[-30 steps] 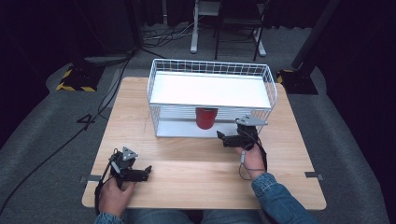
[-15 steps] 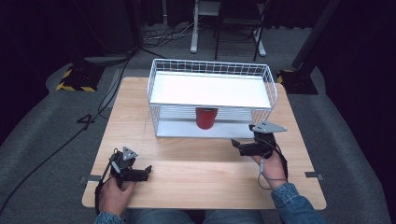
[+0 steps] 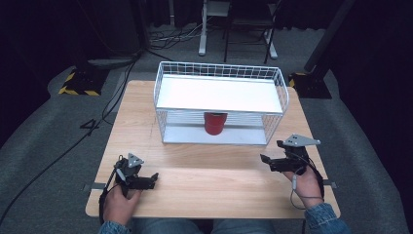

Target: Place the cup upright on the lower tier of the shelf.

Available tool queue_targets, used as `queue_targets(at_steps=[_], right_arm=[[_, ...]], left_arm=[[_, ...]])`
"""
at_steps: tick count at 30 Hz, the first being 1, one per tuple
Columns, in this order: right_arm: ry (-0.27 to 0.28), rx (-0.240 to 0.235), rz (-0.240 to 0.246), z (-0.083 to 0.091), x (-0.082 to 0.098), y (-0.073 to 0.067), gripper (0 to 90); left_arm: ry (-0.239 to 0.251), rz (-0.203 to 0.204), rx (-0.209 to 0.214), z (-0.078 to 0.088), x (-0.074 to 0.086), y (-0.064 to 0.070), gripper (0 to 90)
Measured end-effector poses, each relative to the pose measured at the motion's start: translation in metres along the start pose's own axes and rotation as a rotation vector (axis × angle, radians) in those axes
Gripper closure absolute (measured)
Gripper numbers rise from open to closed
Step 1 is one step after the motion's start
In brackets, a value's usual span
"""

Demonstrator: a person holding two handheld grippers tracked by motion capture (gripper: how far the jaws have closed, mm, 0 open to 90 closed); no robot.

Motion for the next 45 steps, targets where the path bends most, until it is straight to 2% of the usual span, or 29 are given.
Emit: queue_targets(at_steps=[9,13,18,22,27,35,42,45], right_arm=[[-0.046,-0.009,-0.003,0.013,0.027,0.0,14.9],[-0.073,-0.009,-0.024,0.016,0.044,0.0,15.0],[-0.103,-0.006,-0.03,0.012,0.059,-0.001,15.1],[-0.11,-0.011,-0.051,0.006,0.069,-0.003,15.1],[-0.122,-0.012,-0.05,-0.002,0.081,-0.006,15.1],[-0.144,-0.016,-0.015,-0.01,0.091,-0.012,15.1],[-0.116,-0.005,-0.031,-0.014,0.091,-0.012,13.4],[-0.12,-0.001,-0.032,-0.014,0.091,-0.011,12.3]], left_arm=[[0.0,0.0,0.001,0.0,0.0,0.0,0.5],[0.0,0.0,0.0,0.0,0.0,0.0,0.5],[0.0,0.0,0.0,0.0,0.0,0.0,0.5],[0.0,0.0,0.0,0.0,0.0,0.0,0.5],[0.0,0.0,0.0,0.0,0.0,0.0,0.5],[0.0,0.0,0.0,0.0,0.0,0.0,0.5],[0.0,0.0,0.0,0.0,0.0,0.0,0.5],[0.0,-0.002,0.0,0.0,0.0,0.0,0.5]])
Point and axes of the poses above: each handheld gripper's, and its own axes: z roughly backward along the jaws, x roughly out of its underside, y roughly to its right, the point moved 5 cm from there along -z, roughly forward along the jaws, and after that the axes turned 14 degrees about z, right-handed, at the moved point
